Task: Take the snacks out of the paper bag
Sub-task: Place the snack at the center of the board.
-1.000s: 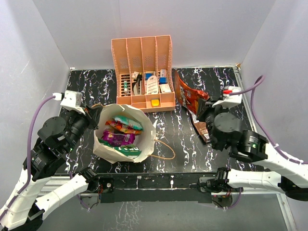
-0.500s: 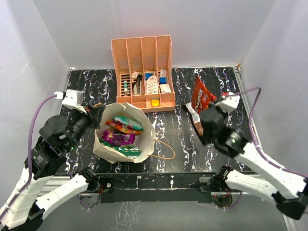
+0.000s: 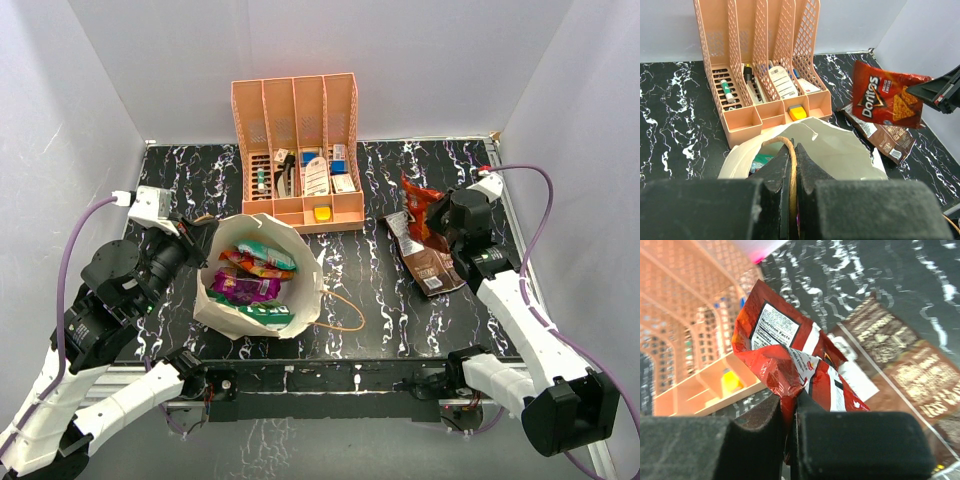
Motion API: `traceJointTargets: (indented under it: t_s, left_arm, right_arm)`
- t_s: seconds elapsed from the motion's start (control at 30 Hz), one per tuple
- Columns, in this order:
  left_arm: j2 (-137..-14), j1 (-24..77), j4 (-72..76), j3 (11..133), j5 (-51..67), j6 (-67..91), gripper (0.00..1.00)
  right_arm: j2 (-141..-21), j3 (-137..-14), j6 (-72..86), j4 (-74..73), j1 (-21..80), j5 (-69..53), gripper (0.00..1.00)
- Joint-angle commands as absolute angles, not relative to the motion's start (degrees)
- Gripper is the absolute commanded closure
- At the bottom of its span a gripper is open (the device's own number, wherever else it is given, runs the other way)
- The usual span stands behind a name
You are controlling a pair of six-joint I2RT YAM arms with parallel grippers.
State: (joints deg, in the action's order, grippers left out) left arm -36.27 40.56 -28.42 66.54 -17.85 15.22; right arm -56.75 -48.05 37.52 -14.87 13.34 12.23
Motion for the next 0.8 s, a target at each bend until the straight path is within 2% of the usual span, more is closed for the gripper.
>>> traceJointTargets:
  t_s: [0.0, 0.1, 0.2, 0.37, 0.53, 0.77]
  left_arm:
    - [-36.1, 40.3, -27.1, 67.9, -17.9, 15.3, 1.0]
    - [-36.4, 40.3, -26.9, 67.9, -17.8, 15.2, 1.0]
    - [-36.6, 40.3, -27.2, 68.6, -17.9, 15.1, 1.0]
    - [-36.3, 40.3, -27.4, 68.7, -18.1, 14.8, 1.0]
    - [-36.1, 40.3, -27.8, 68.7, -18.4, 14.7, 1.0]
    - [-36.4, 40.3, -26.6, 68.0, -16.8, 16.0, 1.0]
  right_arm:
    - [-56.8, -48.9, 44.9, -5.2, 11.6, 5.1, 0.93]
    - [-57.9, -48.6, 48.8, -2.4, 9.9, 3.0, 0.93]
    - [-57.9, -47.2, 53.8, -4.2, 8.3, 8.2, 0.93]
    - [-58.1, -38.4, 61.0, -7.7, 0.4, 6.8, 0.93]
    - [-54.5, -27.8, 61.5, -8.5, -7.3, 6.7, 0.93]
    - [-53.0, -22.8, 57.2, -10.2, -13.4, 7.2, 0.93]
